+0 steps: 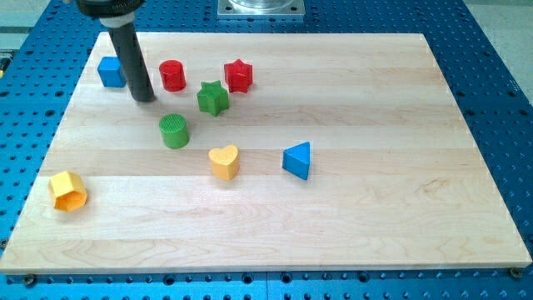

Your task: Place the cube at the top right corner of the table

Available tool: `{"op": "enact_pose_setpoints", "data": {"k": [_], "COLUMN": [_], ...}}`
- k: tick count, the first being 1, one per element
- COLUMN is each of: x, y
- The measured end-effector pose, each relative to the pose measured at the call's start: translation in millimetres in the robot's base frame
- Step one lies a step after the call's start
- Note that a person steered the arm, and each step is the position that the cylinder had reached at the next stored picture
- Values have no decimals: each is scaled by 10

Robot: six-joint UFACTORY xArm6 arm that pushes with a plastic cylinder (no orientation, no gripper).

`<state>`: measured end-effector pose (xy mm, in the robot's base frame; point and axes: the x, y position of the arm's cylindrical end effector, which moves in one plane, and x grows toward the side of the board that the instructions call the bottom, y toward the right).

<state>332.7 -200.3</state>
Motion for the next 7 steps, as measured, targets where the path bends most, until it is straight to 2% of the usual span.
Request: {"op": "enact_pose_setpoints", "data": {"k": [1,2,3,4,5,6,7], "x": [1,203,-247,-598,-345,-505,-856], "y": [-236,-433,-573,207,-188,-762,-375]}}
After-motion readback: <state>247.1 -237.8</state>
